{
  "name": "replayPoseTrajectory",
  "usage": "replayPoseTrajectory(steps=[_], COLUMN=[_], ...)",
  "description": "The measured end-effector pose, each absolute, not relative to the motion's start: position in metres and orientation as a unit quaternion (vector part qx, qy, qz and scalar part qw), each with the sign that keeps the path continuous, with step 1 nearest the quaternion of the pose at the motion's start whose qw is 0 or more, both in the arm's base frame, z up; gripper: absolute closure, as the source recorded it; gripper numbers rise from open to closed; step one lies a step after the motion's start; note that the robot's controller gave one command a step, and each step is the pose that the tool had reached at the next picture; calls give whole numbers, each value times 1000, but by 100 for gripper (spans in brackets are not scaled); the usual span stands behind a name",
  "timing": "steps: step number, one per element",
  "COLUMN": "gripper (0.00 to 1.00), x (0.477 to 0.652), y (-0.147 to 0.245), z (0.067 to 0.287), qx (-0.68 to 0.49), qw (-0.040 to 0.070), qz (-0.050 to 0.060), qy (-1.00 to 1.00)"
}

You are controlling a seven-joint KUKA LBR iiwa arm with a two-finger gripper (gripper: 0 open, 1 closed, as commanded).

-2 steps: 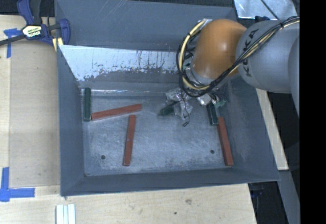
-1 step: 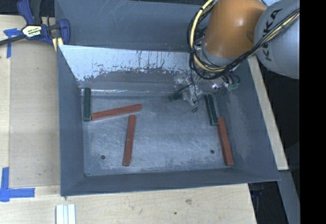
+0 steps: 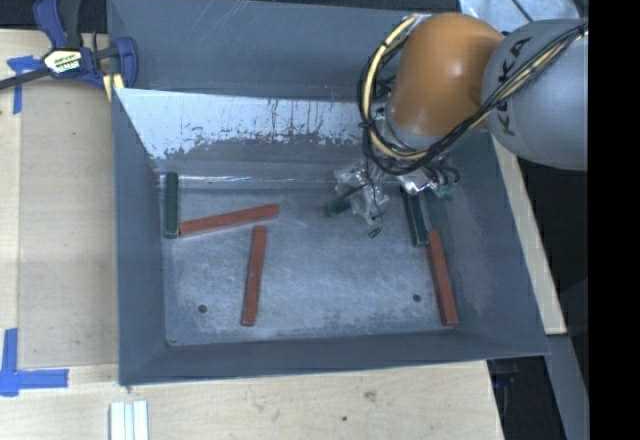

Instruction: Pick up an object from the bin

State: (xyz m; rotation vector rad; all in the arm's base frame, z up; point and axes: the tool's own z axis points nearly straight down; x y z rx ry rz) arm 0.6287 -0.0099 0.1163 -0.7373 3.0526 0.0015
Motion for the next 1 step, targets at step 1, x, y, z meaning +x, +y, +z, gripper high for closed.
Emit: replayPoseTrajectory(steps=[1], gripper=[100], x=[637], y=[-9], z=[201], qx=[-232], qw=[6], qz=[-1], qy=[973])
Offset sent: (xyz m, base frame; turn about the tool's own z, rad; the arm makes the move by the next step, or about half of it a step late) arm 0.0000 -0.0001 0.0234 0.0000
